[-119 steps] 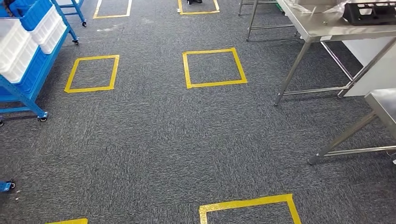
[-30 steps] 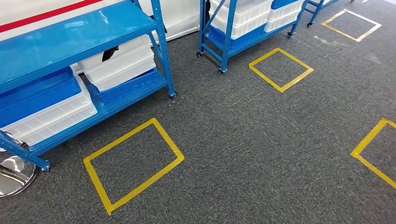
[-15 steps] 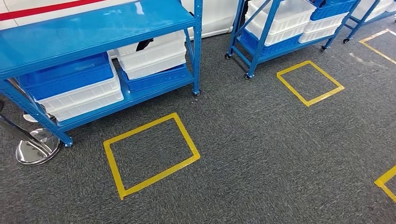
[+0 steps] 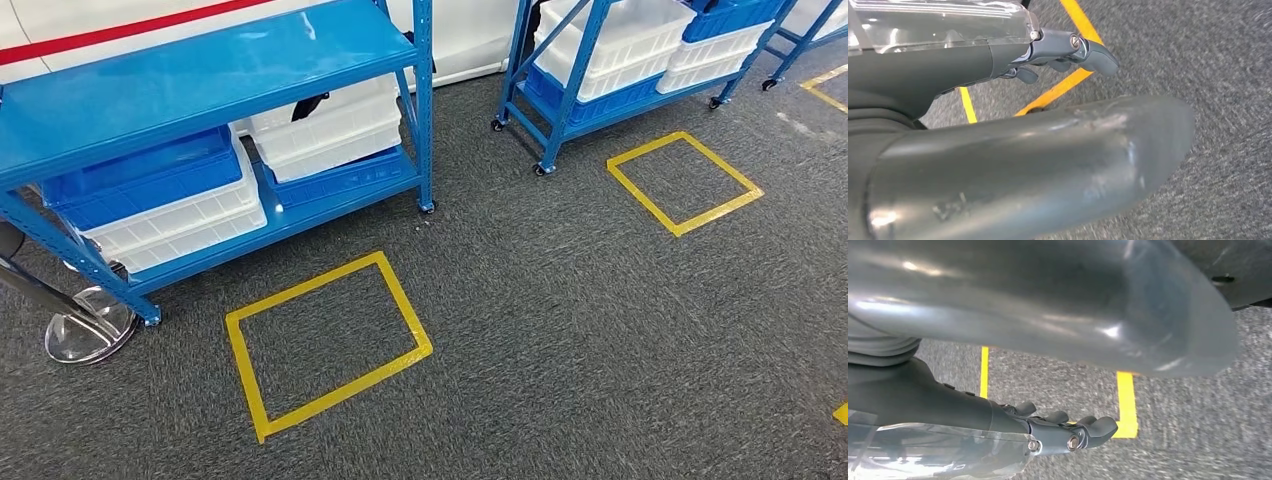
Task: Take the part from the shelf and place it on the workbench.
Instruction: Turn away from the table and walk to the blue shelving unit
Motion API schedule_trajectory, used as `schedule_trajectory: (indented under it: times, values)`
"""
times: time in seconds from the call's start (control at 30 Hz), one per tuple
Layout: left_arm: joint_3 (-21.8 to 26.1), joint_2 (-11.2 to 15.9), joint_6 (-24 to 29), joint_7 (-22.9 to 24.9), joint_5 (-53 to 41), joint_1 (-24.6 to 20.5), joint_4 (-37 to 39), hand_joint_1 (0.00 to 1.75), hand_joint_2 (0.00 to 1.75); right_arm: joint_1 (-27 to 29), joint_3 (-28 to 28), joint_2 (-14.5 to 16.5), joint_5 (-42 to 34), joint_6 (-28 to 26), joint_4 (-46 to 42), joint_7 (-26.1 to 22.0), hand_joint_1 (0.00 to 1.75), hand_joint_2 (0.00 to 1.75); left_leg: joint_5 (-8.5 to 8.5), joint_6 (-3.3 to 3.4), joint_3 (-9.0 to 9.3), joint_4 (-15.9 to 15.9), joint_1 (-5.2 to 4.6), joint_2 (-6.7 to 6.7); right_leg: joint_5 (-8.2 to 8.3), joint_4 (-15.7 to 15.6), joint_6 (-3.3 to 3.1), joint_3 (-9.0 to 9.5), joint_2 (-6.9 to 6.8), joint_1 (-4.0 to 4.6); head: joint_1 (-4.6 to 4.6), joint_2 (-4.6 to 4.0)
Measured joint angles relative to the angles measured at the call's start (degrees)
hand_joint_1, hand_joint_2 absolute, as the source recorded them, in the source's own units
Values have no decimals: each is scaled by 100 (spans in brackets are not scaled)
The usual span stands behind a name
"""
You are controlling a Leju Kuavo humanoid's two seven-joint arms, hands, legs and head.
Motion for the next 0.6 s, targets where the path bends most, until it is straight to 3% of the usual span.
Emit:
schedule_trajectory:
  times: [0.07,0.1,0.13,0.2,0.23,0.27,0.33,0.4,0.47,0.5,0.53,0.6]
  values:
    - [0,0,3,-4,18,22,0,0,0,15,-16,21,1,15,-46,-1,0,0,623,73,81,-635,-12,21,-176,-26,20,234,-5,12,3,0]
    - [0,2,5,-5,24,32,0,0,0,21,-24,34,1,27,-64,-2,0,0,834,117,163,-917,-40,44,-260,-34,48,329,-8,24,16,0]
    - [1,0,11,-7,31,39,-1,0,0,25,-31,44,1,38,-82,-4,0,0,902,165,250,-1116,-67,66,-324,-43,84,398,-9,27,27,1]
    - [1,-3,25,-10,41,37,-8,0,0,13,-38,68,1,61,-114,-5,0,0,763,236,369,-1237,-125,87,-360,-44,173,462,-23,21,41,1]
    - [1,-6,34,-10,46,31,-14,0,0,-6,-36,78,2,70,-131,-2,0,0,693,269,442,-1318,-119,70,-298,36,213,441,-28,10,33,2]
    - [1,-7,45,-7,50,29,-19,0,0,-22,-32,87,4,76,-141,6,0,0,653,293,518,-1393,-109,51,-203,227,244,356,-25,3,32,1]
    - [0,-12,69,1,61,25,-22,0,0,-41,-21,95,7,74,-161,21,0,0,602,336,711,-1560,-68,7,-100,864,298,-21,5,-2,36,1]
    - [0,-18,82,4,80,23,-22,0,0,-28,-16,97,6,68,-179,40,0,0,537,356,895,-1668,-55,-55,-360,1455,335,-512,32,-21,41,1]
    - [0,-20,85,3,106,23,-22,0,0,-11,-13,97,6,65,-198,65,0,0,445,348,1047,-1698,-49,-163,-629,1674,365,-903,41,-44,41,1]
    - [0,-20,87,-1,122,23,-22,0,0,-5,-10,97,6,63,-209,74,0,0,396,338,1120,-1698,-45,-226,-579,1594,376,-1006,45,-53,41,0]
    - [0,-22,89,-5,137,21,-23,0,0,1,-6,97,5,63,-218,80,0,0,345,320,1196,-1697,-37,-293,-373,1380,385,-1043,64,-61,42,0]
    - [0,-27,95,-14,164,16,-25,0,0,23,4,98,6,62,-232,87,0,0,253,262,1307,-1687,-26,-419,271,737,383,-992,260,-78,48,0]
